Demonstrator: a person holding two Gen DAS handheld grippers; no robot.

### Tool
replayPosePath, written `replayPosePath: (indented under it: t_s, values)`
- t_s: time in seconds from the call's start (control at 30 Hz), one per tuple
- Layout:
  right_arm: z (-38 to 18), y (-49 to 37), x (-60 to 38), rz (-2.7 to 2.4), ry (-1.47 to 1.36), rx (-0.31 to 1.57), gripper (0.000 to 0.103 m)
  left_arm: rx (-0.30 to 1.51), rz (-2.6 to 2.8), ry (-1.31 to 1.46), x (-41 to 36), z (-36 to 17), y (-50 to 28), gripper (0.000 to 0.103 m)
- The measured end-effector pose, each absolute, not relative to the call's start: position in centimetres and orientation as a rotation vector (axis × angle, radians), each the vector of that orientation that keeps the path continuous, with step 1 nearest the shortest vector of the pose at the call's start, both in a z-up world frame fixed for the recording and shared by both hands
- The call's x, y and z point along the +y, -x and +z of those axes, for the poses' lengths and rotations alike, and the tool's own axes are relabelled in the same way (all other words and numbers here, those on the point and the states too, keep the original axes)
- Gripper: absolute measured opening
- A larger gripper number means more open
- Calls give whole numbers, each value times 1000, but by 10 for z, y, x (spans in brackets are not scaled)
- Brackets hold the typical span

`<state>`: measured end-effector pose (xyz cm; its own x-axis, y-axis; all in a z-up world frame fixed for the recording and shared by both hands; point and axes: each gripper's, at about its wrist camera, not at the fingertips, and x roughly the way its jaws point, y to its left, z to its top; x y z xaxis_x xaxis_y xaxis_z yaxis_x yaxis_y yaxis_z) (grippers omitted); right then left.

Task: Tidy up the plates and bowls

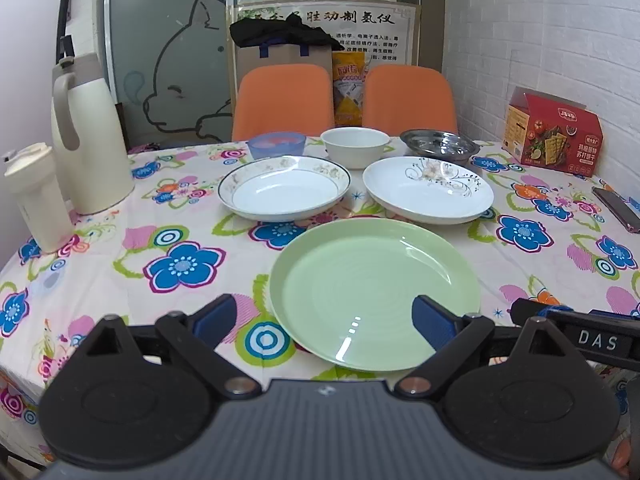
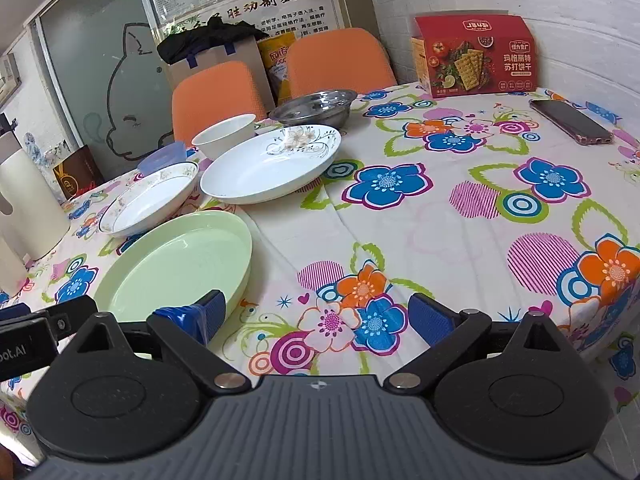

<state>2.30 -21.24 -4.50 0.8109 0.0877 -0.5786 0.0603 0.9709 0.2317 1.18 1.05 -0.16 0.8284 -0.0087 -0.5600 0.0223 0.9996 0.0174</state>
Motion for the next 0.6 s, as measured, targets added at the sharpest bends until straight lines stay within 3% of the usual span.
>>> replayPosePath:
  t_s: [0.6]
  values:
    - [-48,-38,-211,11,-263,625,86,625,-7,-16,19,-9,-28,93]
